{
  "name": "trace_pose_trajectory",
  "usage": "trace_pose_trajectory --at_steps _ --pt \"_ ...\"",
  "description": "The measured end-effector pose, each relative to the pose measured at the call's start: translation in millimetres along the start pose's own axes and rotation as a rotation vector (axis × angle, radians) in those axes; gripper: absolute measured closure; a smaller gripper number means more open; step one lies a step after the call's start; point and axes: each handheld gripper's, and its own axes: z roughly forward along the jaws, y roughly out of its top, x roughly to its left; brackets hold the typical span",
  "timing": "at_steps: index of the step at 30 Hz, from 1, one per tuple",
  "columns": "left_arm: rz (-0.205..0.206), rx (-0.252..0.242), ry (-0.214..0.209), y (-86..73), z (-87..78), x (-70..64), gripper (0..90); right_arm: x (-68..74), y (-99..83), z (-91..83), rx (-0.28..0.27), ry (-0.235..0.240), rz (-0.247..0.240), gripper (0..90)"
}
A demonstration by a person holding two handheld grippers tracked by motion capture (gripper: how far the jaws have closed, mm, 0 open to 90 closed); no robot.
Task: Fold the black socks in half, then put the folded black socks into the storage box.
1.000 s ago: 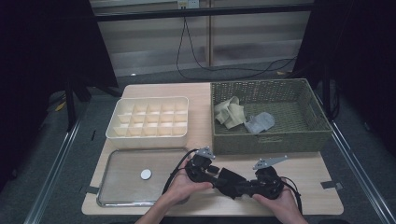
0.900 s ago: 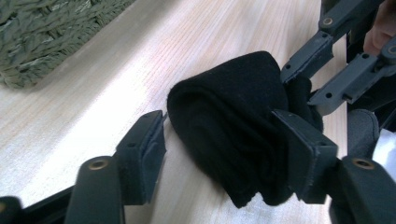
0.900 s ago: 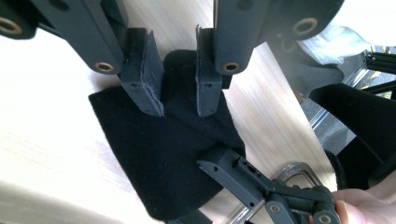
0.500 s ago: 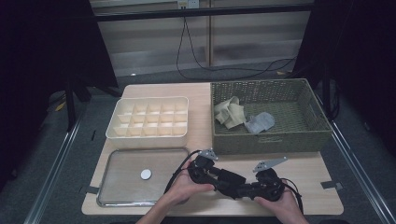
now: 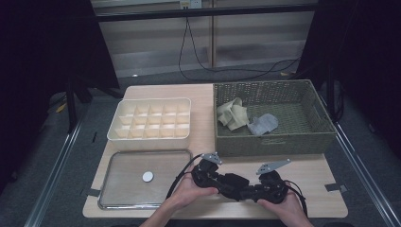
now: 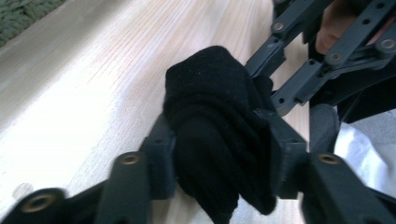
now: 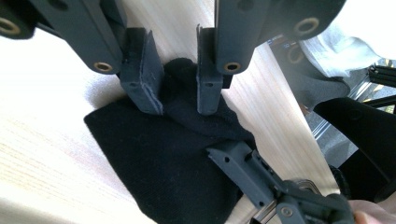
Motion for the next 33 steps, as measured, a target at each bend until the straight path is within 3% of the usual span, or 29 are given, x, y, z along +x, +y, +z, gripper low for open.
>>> trace_pose_trajectory --at_steps 6,7,8,11,13,14,16,17,18,19,22,27,30,33 --pt "0.011 -0.012 0.014 2.6 -3.6 -2.9 60.8 -0.9 0.6 -0.8 -0.006 0.009 0.001 68.6" --pt "0.018 0.008 0.030 3.7 -6.7 -2.1 61.0 -1.0 0.8 -0.8 -0.011 0.013 0.000 66.6" --pt "0.008 -0.021 0.037 3.1 -7.7 -2.1 61.2 -1.1 1.3 -1.0 -0.011 0.015 -0.013 64.5" --pt "0.004 -0.019 0.056 3.5 -15.1 -0.1 61.5 -1.6 3.7 -0.8 -0.017 0.021 -0.030 58.7" --pt "-0.012 -0.044 0.052 2.6 -16.7 1.0 61.5 -3.6 6.2 -1.0 -0.024 0.028 -0.030 55.6" --pt "-0.007 -0.022 0.070 2.8 -21.2 2.1 61.6 -4.2 7.2 -1.6 -0.032 0.031 -0.029 55.1" --pt "-0.013 -0.034 0.067 2.2 -21.8 2.3 61.5 -5.4 8.5 -2.8 -0.046 0.033 -0.028 54.0" --pt "-0.005 -0.019 0.091 2.3 -24.4 2.1 61.5 -5.8 8.9 -3.3 -0.050 0.032 -0.029 53.9" --pt "-0.018 -0.040 0.078 1.3 -25.2 2.4 61.5 -6.1 9.0 -3.8 -0.055 0.033 -0.028 53.8" --pt "-0.019 -0.034 0.107 0.8 -28.7 1.9 61.5 -6.2 8.9 -4.5 -0.055 0.033 -0.024 53.8" --pt "-0.026 -0.045 0.102 -0.9 -34.3 2.9 61.6 -6.7 7.6 -7.4 -0.071 0.030 -0.016 52.5" --pt "-0.036 -0.040 0.144 0.4 -48.2 3.6 61.9 -7.8 4.4 -13.0 -0.087 0.017 -0.020 50.9" --pt "-0.049 -0.058 0.131 -0.7 -57.8 6.0 61.9 -8.9 3.6 -15.3 -0.100 0.011 -0.018 50.0" --pt "-0.058 -0.061 0.156 -1.3 -67.0 9.5 61.8 -10.6 4.6 -15.1 -0.107 0.006 -0.016 47.6"
